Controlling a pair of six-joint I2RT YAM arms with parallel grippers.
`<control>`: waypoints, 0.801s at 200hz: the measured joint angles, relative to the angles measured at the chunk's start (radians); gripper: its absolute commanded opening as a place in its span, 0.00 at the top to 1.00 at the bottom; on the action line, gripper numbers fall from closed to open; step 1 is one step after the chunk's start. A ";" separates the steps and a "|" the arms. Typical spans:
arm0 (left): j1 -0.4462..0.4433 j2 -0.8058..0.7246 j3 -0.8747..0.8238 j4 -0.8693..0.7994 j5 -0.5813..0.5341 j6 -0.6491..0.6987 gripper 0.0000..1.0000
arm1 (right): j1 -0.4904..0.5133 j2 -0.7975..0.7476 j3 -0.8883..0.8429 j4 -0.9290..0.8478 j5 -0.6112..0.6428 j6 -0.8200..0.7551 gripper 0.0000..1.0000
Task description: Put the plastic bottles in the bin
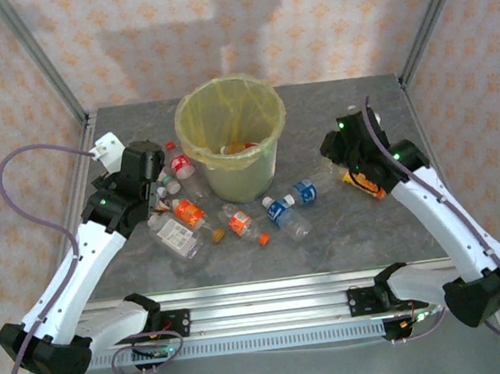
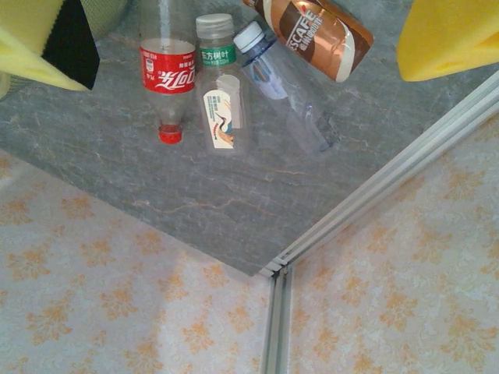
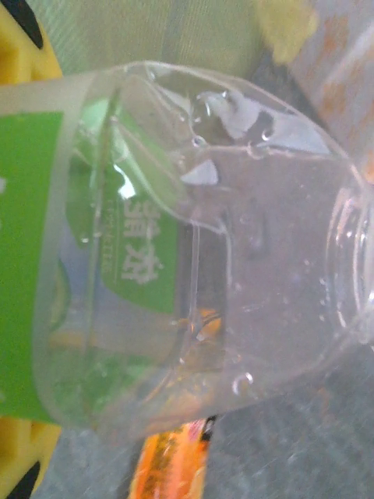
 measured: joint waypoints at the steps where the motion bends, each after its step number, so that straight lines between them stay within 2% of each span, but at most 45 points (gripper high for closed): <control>1: 0.000 0.000 0.000 0.000 0.000 0.000 0.00 | 0.000 0.006 0.012 -0.003 -0.003 -0.004 0.66; 73: 0.000 -0.008 0.000 -0.003 -0.008 -0.002 0.00 | 0.024 0.291 0.385 0.055 -0.165 -0.108 0.68; 160: 0.006 -0.008 0.000 -0.003 -0.015 -0.003 0.00 | 0.203 0.637 0.832 -0.033 -0.210 -0.237 0.66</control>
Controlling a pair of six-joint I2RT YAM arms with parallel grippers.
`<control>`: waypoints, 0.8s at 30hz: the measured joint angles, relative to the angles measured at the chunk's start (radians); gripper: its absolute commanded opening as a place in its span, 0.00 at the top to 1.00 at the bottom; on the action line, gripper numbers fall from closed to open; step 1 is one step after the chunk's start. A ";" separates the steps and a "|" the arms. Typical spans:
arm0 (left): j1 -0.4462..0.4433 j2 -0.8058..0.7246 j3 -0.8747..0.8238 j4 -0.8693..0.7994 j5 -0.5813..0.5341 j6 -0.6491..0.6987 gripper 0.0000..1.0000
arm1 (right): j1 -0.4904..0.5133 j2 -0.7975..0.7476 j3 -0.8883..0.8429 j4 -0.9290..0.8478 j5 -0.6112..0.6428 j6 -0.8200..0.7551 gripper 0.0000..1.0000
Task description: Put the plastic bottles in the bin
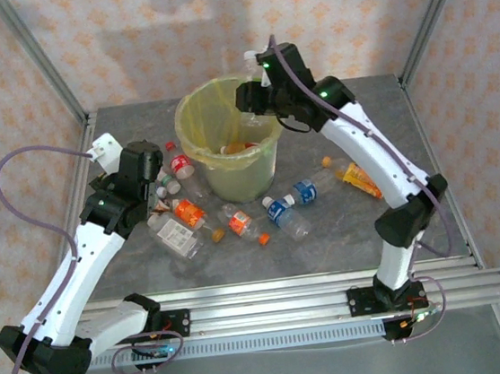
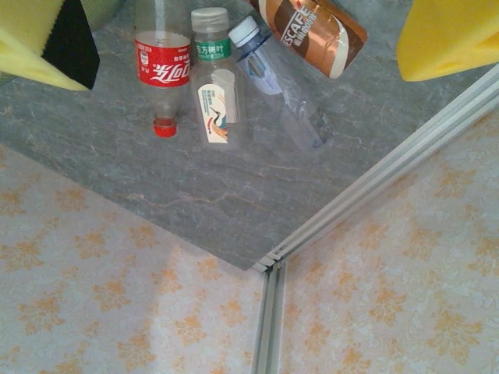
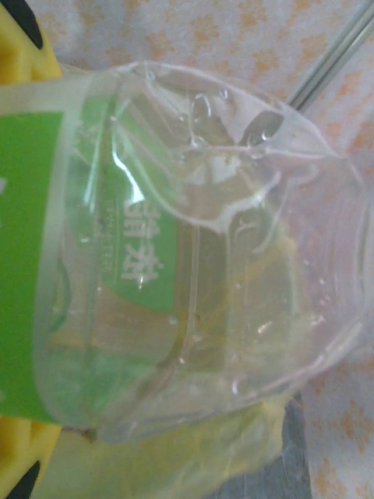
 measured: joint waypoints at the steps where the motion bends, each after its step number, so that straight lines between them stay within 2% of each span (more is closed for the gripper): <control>1: 0.000 0.000 0.000 0.000 0.000 0.000 0.00 | 0.006 0.029 0.035 -0.014 -0.001 -0.010 0.66; 6: 0.000 0.000 -0.007 0.000 0.000 0.000 0.00 | 0.022 0.189 0.214 -0.113 -0.001 -0.052 0.65; 12: 0.000 0.000 -0.015 -0.001 0.000 0.000 0.00 | 0.031 0.324 0.338 -0.224 -0.005 -0.087 0.64; 24: 0.008 0.013 -0.015 -0.001 0.000 -0.004 0.00 | 0.033 0.430 0.352 -0.335 -0.004 -0.147 0.59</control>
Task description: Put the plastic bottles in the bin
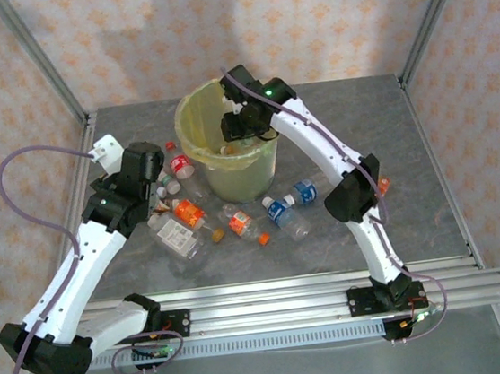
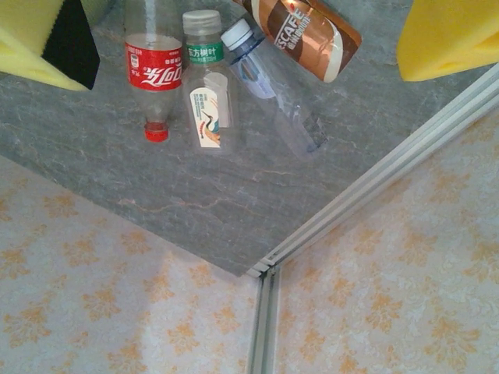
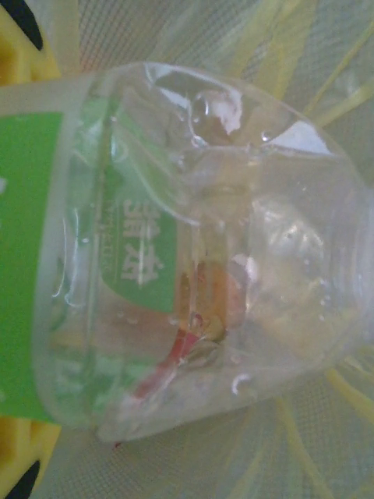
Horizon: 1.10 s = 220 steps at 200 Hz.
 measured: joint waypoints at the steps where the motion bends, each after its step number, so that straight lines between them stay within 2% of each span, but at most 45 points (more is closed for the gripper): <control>1: 0.000 0.001 0.000 0.000 0.000 0.000 0.00 | 0.000 0.002 0.000 -0.001 0.001 -0.001 0.59; 118: 0.105 0.034 -0.050 0.012 0.106 -0.045 0.00 | -0.001 0.169 0.096 -0.081 0.170 -0.064 0.44; 183: 0.224 0.072 -0.132 0.062 0.264 -0.089 0.00 | -0.023 0.185 0.098 -0.107 0.196 -0.066 0.41; 220: 0.267 0.092 -0.158 0.078 0.343 -0.116 0.00 | -0.043 0.190 0.098 -0.119 0.196 -0.066 0.34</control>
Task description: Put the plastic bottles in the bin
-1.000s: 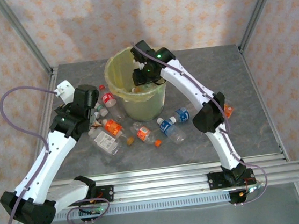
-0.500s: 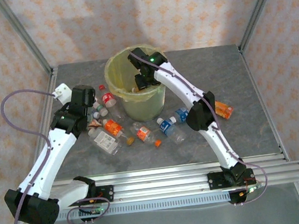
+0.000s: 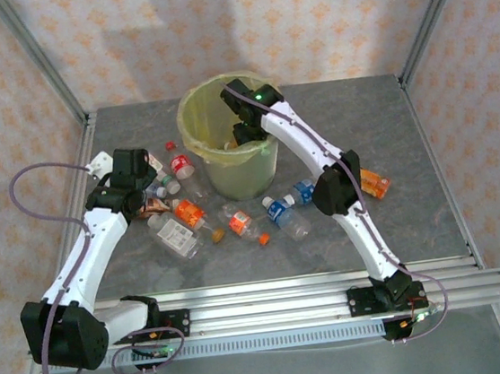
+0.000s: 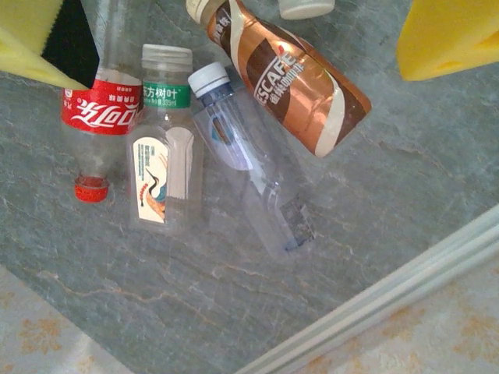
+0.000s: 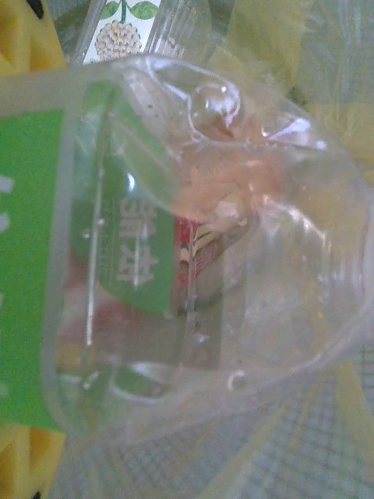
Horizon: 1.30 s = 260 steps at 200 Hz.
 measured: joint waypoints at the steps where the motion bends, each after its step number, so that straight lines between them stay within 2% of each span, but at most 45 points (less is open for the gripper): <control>1: 0.000 0.001 0.000 0.000 0.002 -0.001 0.00 | -0.001 0.000 0.000 0.000 0.000 0.000 0.34; 47: 0.015 0.009 -0.025 0.005 0.054 -0.011 0.00 | -0.005 0.000 0.000 0.001 -0.004 0.000 0.21; 94: 0.026 0.008 -0.076 0.005 0.099 -0.011 0.00 | -0.005 0.000 0.005 0.010 -0.029 -0.002 0.12; 107: 0.026 0.008 -0.089 0.005 0.112 -0.011 0.00 | -0.005 0.000 0.006 0.015 -0.036 -0.004 0.00; 169: 0.026 -0.010 -0.173 0.003 0.223 -0.015 0.00 | -0.005 -0.036 0.035 0.026 -0.080 -0.009 0.01; 260: 0.026 -0.085 -0.327 0.003 0.369 -0.080 0.00 | 0.009 -0.281 0.037 0.072 -0.075 -0.008 0.01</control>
